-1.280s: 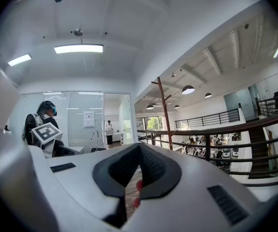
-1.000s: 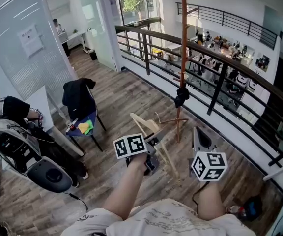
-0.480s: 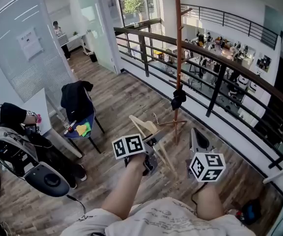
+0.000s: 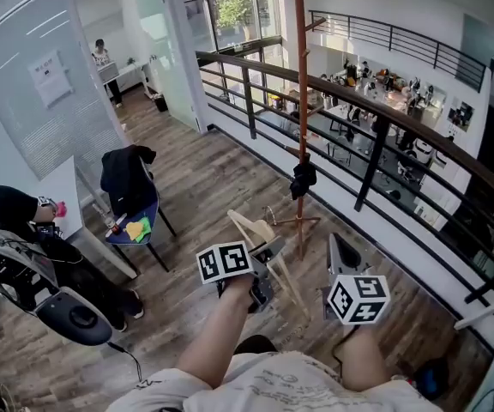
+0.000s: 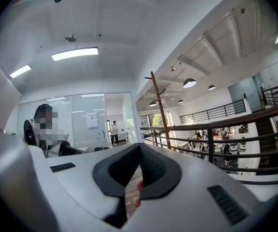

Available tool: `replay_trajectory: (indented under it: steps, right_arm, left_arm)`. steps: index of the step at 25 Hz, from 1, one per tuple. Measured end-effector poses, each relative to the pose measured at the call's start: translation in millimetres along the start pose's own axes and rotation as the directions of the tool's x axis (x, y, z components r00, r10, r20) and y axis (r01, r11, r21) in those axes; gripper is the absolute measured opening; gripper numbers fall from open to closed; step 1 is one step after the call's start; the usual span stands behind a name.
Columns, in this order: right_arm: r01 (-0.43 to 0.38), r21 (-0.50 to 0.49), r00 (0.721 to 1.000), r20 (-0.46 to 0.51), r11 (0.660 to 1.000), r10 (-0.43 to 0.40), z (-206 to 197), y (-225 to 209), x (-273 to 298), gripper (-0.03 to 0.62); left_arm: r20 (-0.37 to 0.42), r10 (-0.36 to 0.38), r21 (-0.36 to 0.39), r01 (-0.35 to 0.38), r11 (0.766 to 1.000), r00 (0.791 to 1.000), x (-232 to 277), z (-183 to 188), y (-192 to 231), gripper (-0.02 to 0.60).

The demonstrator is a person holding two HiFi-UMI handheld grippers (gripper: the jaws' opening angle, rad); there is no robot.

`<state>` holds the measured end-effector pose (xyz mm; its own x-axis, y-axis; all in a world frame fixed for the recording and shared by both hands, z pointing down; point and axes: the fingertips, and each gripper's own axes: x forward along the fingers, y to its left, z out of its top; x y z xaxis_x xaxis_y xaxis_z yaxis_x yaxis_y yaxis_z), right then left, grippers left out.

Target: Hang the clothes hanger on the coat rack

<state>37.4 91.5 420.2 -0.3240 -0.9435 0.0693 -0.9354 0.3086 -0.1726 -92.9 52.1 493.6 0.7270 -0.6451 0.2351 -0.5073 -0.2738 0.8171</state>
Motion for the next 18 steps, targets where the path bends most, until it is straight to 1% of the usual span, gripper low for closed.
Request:
replay_trajectory:
  steps: [5,10,18]
  right_arm:
    - [-0.011,-0.001,1.000,-0.007,1.000,0.011,0,-9,9,0.000]
    - [-0.013,0.002,1.000,-0.019,1.000,0.013,-2,-24,25,0.000]
    - [-0.016,-0.014,0.999,-0.033,1.000,0.016,-1,-30,62,0.000]
  left_arm:
    - [0.001,0.007,0.004,-0.007,1.000,1.000,16,7,0,0.212]
    - [-0.019,0.005,0.000,-0.005,1.000,1.000,37,10,4,0.212]
    - [-0.010,-0.007,0.000,0.007,1.000,1.000,61,41,17,0.212]
